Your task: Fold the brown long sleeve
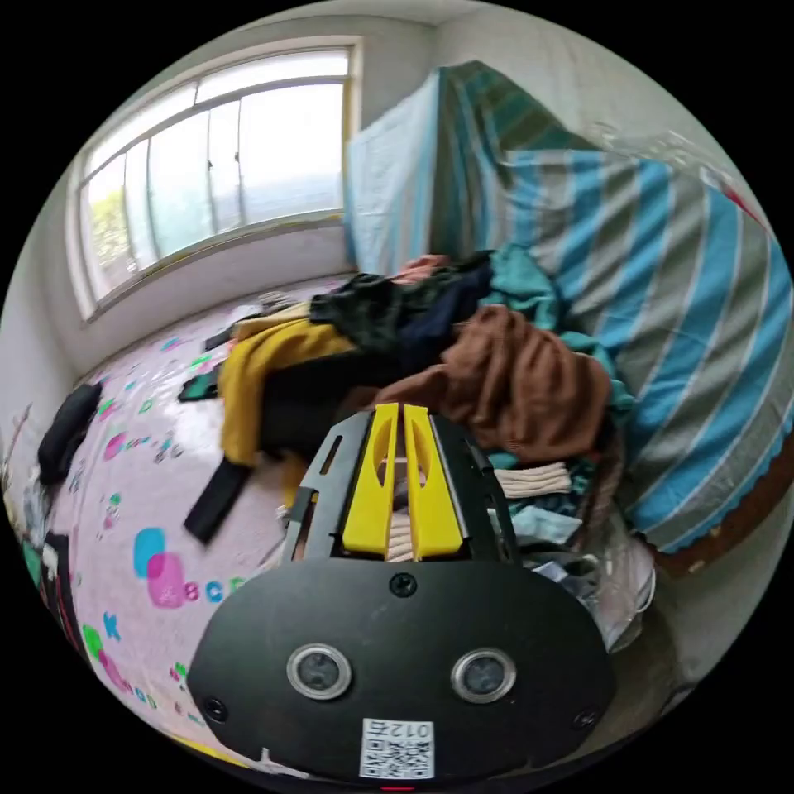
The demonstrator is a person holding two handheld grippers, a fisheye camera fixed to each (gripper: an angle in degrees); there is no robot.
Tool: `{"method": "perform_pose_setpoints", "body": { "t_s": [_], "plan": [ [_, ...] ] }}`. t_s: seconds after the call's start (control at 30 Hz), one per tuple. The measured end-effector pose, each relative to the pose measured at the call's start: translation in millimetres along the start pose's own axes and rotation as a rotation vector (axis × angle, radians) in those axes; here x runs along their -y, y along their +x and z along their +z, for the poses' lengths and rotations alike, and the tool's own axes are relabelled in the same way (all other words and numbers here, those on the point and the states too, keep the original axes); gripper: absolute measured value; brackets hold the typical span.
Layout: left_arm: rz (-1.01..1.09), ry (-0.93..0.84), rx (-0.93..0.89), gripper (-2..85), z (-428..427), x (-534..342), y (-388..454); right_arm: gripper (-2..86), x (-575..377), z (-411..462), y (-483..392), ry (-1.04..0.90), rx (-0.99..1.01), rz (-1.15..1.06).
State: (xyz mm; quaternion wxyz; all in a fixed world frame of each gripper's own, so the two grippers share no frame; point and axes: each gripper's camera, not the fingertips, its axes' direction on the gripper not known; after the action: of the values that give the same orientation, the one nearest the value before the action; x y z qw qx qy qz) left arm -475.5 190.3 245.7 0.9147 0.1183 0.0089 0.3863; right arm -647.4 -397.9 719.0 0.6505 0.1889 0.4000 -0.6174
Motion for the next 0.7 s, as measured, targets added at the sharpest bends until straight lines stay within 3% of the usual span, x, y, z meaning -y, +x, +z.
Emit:
{"method": "perform_pose_setpoints", "body": {
  "t_s": [0.23, 0.43, 0.53, 0.7],
  "plan": [
    [0.009, -0.178, -0.096, 0.4, 79, 50, -29, 11.0, 99, 6, 147, -0.111, -0.16, 0.203],
    [-0.062, -0.252, -0.107, 0.8, 122, 90, -71, 2.8, 144, -22, 199, -0.238, -0.037, 0.221],
    [-0.106, -0.249, -0.113, 1.2, 132, 110, -92, 1.5, 150, -72, 211, -0.196, 0.184, 0.181],
    [-0.258, -0.134, -0.215, 4.5, 135, 141, -136, 0.8, 152, -184, 223, -0.059, 0.864, 0.206]
  ]
}}
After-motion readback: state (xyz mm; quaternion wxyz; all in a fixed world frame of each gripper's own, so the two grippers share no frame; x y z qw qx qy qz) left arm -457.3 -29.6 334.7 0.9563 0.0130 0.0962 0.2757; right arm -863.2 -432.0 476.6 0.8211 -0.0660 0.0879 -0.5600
